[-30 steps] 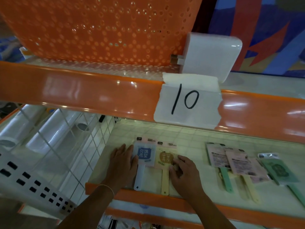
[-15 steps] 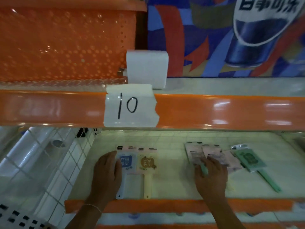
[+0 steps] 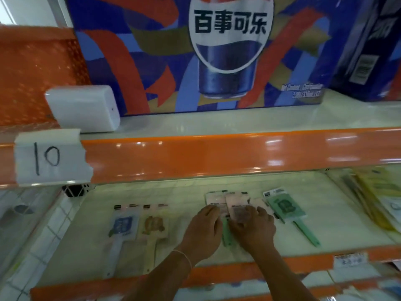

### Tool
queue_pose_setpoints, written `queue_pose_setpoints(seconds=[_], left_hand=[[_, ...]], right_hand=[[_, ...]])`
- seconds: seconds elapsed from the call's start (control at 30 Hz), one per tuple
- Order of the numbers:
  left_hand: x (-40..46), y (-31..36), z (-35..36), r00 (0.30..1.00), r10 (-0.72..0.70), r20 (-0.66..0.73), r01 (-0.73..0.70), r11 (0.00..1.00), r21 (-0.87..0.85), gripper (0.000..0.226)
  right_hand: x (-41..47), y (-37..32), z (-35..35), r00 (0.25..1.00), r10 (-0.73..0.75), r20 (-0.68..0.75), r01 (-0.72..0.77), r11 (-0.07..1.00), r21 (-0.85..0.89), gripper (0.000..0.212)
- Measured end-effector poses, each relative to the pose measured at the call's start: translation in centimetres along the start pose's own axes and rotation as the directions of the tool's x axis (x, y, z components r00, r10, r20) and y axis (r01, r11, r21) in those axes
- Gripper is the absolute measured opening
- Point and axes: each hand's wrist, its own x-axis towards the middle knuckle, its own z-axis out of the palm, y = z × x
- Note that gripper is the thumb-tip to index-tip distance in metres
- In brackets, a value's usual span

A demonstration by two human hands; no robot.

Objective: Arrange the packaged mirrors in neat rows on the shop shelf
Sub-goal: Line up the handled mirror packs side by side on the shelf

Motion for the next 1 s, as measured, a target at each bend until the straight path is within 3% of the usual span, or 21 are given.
queue_pose_setpoints(seconds=[0.2,0.27,0.3,0.37,0.43,0.5,0.57,0.63,0.67,0.8,0.93,1.0], left_hand=[[0.7,1.7,1.9,1.0,-0.013,-0.005,0.013,0.999,-0.034,0.032],[0.7,2.5,2.2,0.999,-0.036,-0.04,0.032,0.995,-0.1,0.031],[0.7,3.0,2.1,0.996,-0.06,-0.069,0.049,0.988,-0.144,0.032],[0.7,4.0,1.9,0.981,-0.149,-0.126,0.118,0.968,-0.223,0.036],[0.9,4.7,1.5,0.943,-0.305,-0.13,0.253,0.916,-0.311,0.036],[1.4,5.4,1.1,0.879,-0.471,-0.071,0.392,0.8,-0.453,0.034],[2.2,5.7,0.5,0.796,-0.605,0.036,0.459,0.563,-0.687,0.032],[2.4,6.0,-0.4,0.73,-0.676,0.103,0.441,0.351,-0.826,0.026],[2.3,6.0,-0.9,0.714,-0.695,0.087,0.431,0.338,-0.836,0.025],[1.2,4.5,-2.8,0.723,-0.688,-0.058,0.449,0.532,-0.718,0.025],[0.1,2.4,-4.5,0.728,-0.67,-0.148,0.437,0.619,-0.653,0.017],[-0.5,1.1,-5.5,0.738,-0.647,-0.192,0.443,0.679,-0.586,0.023]], right_hand=[[1.2,1.0,-0.4,0.989,-0.117,0.088,0.118,0.993,-0.007,0.074],[1.1,1.2,-2.4,0.99,-0.13,0.045,0.122,0.98,0.16,0.057],[0.9,1.3,-3.5,0.993,-0.108,0.045,0.087,0.939,0.332,0.042],[0.7,1.7,-5.5,0.983,-0.066,0.172,-0.077,0.7,0.71,0.018],[0.6,2.2,-6.6,0.918,-0.117,0.378,-0.326,0.315,0.891,0.013],[0.4,2.0,-7.3,0.793,-0.238,0.56,-0.592,-0.089,0.801,0.016],[-0.2,1.2,-7.8,0.714,-0.302,0.631,-0.696,-0.22,0.683,0.025],[-0.7,0.5,-7.5,0.688,-0.329,0.647,-0.723,-0.226,0.653,0.03],[-1.0,0.1,-7.2,0.685,-0.328,0.651,-0.723,-0.2,0.661,0.03],[-1.9,-1.4,-5.4,0.768,-0.24,0.594,-0.597,0.07,0.799,0.03],[-2.5,-3.4,-3.6,0.885,-0.214,0.413,-0.301,0.414,0.859,0.016],[-2.8,-4.6,-2.6,0.903,-0.223,0.367,-0.212,0.511,0.833,0.021]])
